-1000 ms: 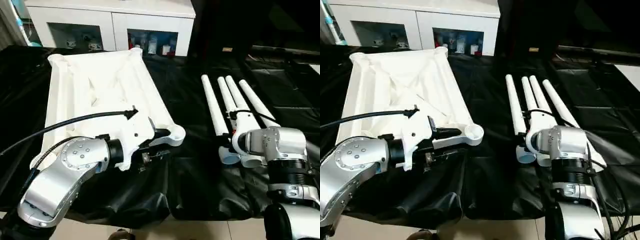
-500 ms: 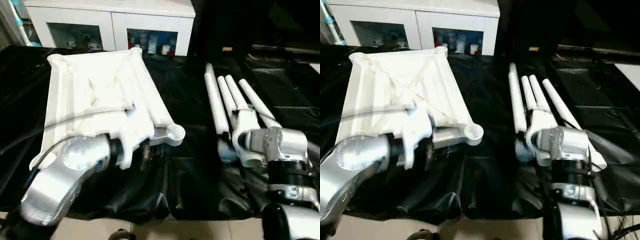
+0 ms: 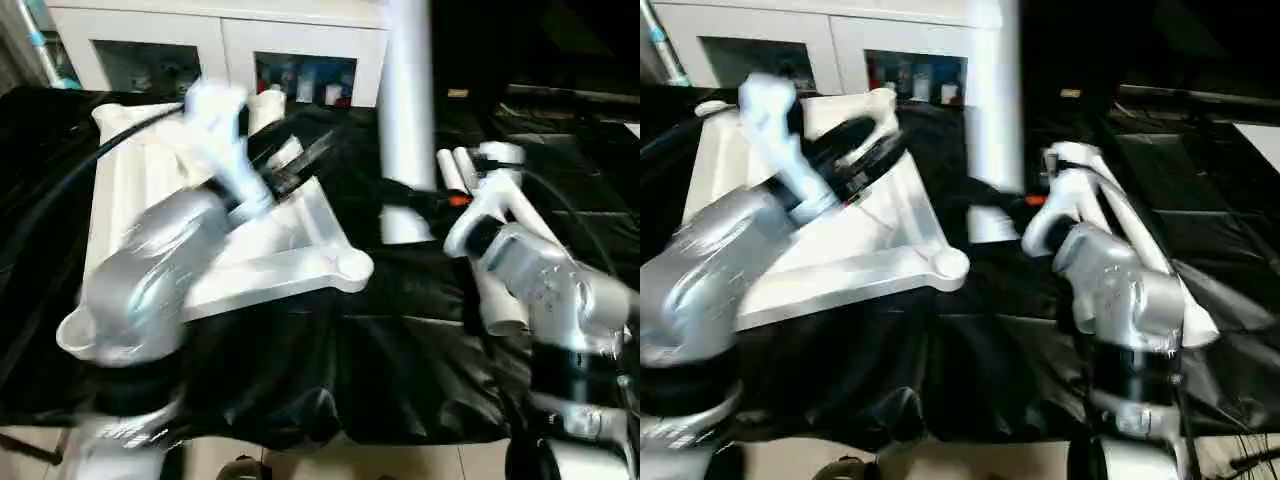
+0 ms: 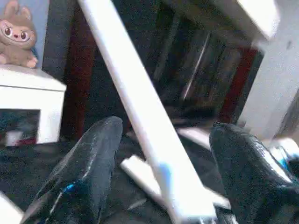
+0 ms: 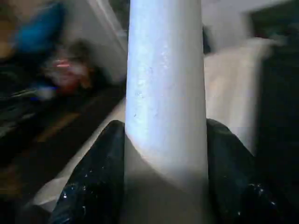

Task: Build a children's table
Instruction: Pick table leg

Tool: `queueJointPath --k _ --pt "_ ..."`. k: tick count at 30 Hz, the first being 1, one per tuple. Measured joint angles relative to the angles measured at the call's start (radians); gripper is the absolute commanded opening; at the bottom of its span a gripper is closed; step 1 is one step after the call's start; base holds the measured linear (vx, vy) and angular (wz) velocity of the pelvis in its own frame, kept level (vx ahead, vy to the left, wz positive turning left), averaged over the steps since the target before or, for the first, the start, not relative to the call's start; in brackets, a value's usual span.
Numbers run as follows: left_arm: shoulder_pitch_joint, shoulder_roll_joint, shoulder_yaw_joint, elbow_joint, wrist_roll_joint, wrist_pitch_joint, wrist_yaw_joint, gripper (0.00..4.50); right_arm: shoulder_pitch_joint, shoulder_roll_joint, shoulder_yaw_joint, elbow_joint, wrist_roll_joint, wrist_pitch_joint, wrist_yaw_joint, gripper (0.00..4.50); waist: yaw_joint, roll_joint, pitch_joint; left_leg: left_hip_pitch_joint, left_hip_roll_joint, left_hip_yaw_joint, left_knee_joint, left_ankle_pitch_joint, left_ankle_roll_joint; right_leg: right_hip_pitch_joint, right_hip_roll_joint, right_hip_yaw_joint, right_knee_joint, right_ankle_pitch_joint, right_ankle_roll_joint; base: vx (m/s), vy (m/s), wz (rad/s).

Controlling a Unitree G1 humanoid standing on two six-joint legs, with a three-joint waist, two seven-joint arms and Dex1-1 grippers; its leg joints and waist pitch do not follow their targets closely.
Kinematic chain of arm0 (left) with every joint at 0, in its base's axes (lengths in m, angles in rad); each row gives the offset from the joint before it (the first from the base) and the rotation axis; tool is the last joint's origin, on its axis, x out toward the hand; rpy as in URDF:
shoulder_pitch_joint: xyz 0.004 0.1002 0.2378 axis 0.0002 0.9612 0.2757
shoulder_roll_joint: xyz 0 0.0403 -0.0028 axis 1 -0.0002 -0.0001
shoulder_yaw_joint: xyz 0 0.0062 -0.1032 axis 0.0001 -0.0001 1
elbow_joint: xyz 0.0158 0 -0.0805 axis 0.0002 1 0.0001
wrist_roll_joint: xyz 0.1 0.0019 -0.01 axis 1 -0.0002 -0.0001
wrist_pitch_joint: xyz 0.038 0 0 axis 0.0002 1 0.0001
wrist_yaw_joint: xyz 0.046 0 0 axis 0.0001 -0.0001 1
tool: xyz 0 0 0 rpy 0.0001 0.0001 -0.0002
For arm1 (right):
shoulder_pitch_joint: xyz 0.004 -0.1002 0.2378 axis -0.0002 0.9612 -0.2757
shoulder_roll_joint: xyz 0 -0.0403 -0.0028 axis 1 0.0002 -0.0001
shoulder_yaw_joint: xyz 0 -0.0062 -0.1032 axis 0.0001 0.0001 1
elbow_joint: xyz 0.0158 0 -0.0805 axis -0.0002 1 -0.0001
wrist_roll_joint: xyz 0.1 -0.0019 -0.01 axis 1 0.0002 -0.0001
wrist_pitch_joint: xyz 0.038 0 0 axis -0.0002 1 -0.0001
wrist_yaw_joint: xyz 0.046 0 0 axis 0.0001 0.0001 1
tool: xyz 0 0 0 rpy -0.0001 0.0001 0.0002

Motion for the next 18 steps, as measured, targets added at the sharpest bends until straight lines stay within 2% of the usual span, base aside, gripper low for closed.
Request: queueJointPath --k 4,7,11,18 --pt "-0.043 -0.034 0.034 0.022 -0.062 0.044 0.026 3.79 0.020 -0.006 0.007 -0.016 0.041 0.014 0.039 1.93 0.001 -0.003 0.001 0.000 0.000 0.000 0.000 -0.001 -0.002 0.000 0.000 0.000 0.000 0.001 0.000 0.000 0.000 0.00" --pt "-0.052 -0.043 0.042 0.025 -0.099 0.075 0.034 4.15 0.025 -0.019 0.006 -0.024 0.056 0.031 0.056 1.93 0.002 -0.005 0.002 0.000 0.000 0.000 0.000 -0.001 -0.002 0.000 0.000 0.000 0.000 0.001 0.000 0.000 0.000 0.00" --pt "-0.053 -0.043 0.043 0.026 -0.110 0.103 0.046 4.17 0.044 -0.036 0.006 -0.034 0.091 0.035 0.073 1.93 0.002 -0.005 0.003 -0.001 0.000 0.000 -0.001 0.000 0.000 0.000 0.000 0.000 -0.002 0.001 0.000 0.000 0.000 0.00" --pt "-0.055 -0.044 0.061 0.034 -0.122 0.127 0.089 4.17 0.056 -0.055 0.023 -0.057 0.108 0.025 0.094 1.93 0.002 -0.005 0.003 -0.004 0.000 0.000 -0.001 0.000 0.001 -0.001 0.000 -0.001 -0.005 0.001 0.001 0.000 0.000 0.00"
